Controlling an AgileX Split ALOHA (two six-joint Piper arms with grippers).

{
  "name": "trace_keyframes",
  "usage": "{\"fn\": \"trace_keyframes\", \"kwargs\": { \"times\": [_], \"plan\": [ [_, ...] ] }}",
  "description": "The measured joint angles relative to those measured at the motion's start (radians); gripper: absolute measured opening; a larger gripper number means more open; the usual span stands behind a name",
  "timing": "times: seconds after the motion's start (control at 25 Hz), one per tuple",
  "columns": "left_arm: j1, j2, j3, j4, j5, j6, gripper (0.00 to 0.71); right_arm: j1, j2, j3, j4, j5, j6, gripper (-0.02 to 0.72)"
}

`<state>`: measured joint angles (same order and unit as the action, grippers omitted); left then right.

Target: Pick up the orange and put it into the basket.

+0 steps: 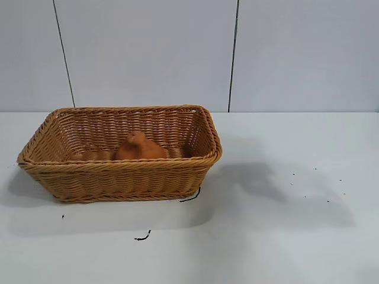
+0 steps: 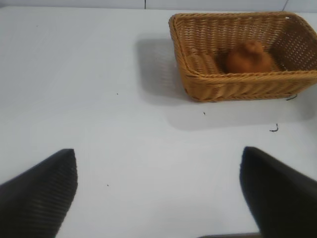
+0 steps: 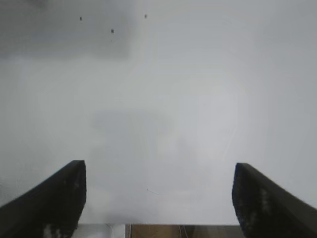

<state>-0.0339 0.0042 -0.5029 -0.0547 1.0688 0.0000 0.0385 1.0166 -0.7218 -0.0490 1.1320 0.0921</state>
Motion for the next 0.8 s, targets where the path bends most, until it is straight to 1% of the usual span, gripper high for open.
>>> {"fn": "trace_keyframes", "kwargs": {
  "times": [0.16, 0.2, 0.48, 0.8],
  "plan": [
    [0.0, 0.0, 0.0, 0.0, 0.001, 0.0, 0.639, 0.0, -0.233, 0.16, 0.001, -0.084, 0.0, 0.582],
    [0.0, 0.0, 0.0, 0.0, 0.001, 0.0, 0.639, 0.0, -0.294, 0.192, 0.002, -0.094, 0.0, 0.582],
    [0.0, 0.0, 0.0, 0.0, 0.001, 0.0, 0.639, 0.0, -0.659, 0.216, 0.003, -0.111, -0.001, 0.582],
    [0.0, 0.0, 0.0, 0.0, 0.001, 0.0, 0.639, 0.0, -0.99, 0.221, 0.003, -0.111, -0.005, 0.582]
  ]
}}
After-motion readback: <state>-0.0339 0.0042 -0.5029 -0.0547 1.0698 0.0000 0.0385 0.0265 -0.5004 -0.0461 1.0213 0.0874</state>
